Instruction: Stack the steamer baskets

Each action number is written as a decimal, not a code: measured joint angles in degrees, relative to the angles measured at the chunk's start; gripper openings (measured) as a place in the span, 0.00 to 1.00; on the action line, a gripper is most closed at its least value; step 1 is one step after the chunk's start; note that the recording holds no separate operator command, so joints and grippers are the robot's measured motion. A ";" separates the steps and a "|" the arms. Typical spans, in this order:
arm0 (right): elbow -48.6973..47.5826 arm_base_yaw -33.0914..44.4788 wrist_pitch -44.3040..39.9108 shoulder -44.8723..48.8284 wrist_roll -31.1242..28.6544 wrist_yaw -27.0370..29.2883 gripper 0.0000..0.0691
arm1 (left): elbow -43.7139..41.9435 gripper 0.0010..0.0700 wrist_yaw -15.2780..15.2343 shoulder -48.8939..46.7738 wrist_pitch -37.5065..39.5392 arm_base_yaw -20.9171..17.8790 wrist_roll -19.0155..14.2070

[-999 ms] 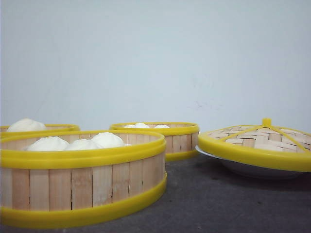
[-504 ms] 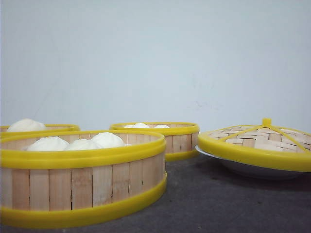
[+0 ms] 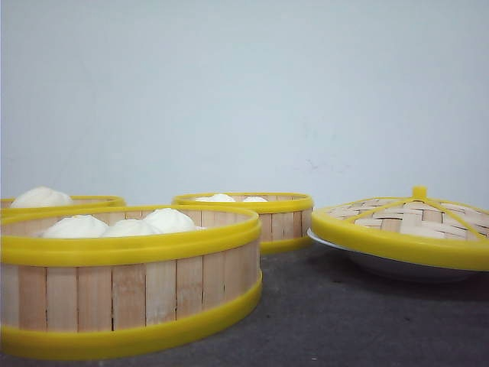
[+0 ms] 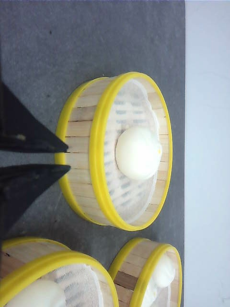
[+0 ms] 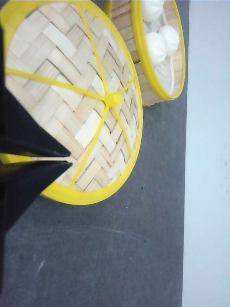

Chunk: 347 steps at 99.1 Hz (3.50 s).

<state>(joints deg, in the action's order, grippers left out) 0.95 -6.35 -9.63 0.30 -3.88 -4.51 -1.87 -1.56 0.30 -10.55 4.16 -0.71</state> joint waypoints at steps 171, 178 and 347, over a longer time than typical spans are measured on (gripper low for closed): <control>0.00 0.02 -0.31 0.00 0.46 2.82 0.01 | 0.00 0.01 0.00 0.00 0.00 0.00 0.00; 0.02 0.02 -0.39 0.00 0.50 4.61 0.01 | 0.00 0.01 0.02 0.00 0.00 0.00 0.00; 44.46 0.04 -23.32 53.27 -1.86 -1.73 0.06 | -43.28 0.08 5.77 42.12 -27.02 0.02 -4.61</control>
<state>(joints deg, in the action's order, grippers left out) 45.41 -6.31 -32.95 53.56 -5.74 -6.24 -45.15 4.21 42.41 -37.56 4.19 -5.32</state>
